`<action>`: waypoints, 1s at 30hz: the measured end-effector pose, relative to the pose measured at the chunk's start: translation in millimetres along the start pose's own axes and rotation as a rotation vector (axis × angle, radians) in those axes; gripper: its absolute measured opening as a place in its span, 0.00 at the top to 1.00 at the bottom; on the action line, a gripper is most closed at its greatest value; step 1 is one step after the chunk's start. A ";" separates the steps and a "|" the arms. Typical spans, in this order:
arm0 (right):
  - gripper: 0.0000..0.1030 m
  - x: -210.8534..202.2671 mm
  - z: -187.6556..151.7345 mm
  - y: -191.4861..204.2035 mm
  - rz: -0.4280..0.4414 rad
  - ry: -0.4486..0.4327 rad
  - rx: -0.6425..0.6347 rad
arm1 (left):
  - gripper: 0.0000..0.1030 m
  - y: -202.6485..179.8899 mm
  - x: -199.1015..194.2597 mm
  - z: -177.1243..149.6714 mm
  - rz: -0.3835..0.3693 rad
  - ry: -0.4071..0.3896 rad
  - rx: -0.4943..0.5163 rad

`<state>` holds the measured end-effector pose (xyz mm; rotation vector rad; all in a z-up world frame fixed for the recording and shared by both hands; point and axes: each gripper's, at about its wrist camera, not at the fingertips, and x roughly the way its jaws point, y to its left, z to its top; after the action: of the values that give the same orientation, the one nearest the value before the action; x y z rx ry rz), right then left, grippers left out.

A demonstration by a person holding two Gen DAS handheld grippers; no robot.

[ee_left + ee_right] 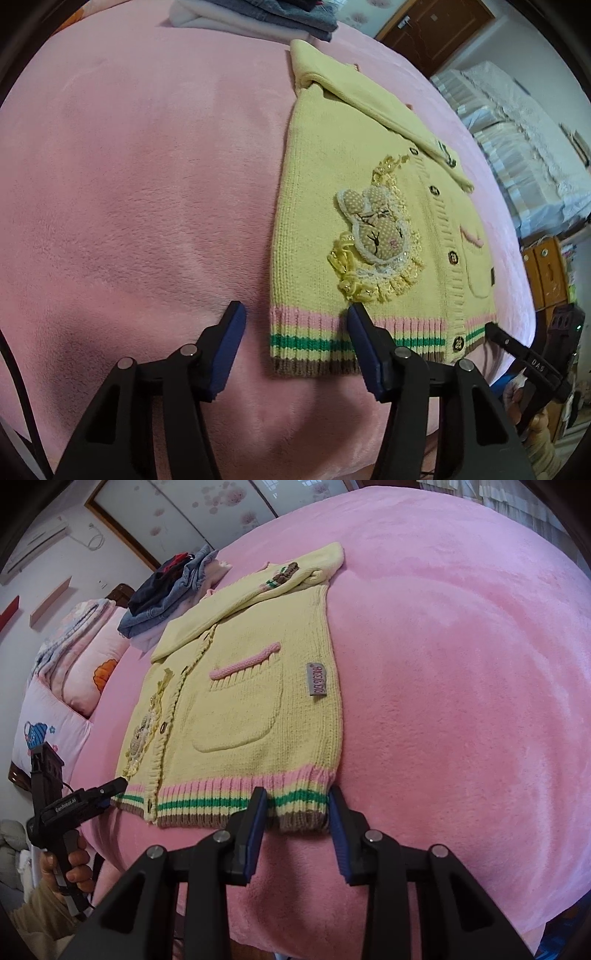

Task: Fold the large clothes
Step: 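Move both tools to the striped hem of the yellow cardigan, then grasp the hem with both tools and fold it up toward the collar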

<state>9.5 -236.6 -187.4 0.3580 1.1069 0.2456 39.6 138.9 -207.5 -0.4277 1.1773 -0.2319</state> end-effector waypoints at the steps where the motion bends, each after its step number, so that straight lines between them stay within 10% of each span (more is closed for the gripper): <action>1: 0.71 0.4 0.2 3.0 -0.009 0.003 -0.019 | 0.47 -5.1 1.0 0.8 0.009 0.012 0.023; 5: 0.87 1.3 1.1 16.2 -0.010 0.011 -0.077 | 0.89 -21.6 6.3 2.0 -0.014 0.061 0.067; 12: 0.88 -20.4 14.3 40.7 0.062 -0.025 -0.149 | 0.90 -40.6 -0.4 11.1 -0.147 0.088 0.000; 20: 0.88 -68.6 72.0 39.1 0.172 -0.166 -0.086 | 0.90 -46.0 -55.2 75.6 -0.387 -0.078 -0.137; 30: 0.88 -30.9 201.6 1.0 0.274 -0.238 0.145 | 0.90 -40.2 -29.9 201.3 -0.375 -0.184 -0.228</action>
<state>178.2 -279.0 -80.9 0.6539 0.8411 0.3562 216.9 155.2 -101.1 -0.8543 0.9395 -0.3758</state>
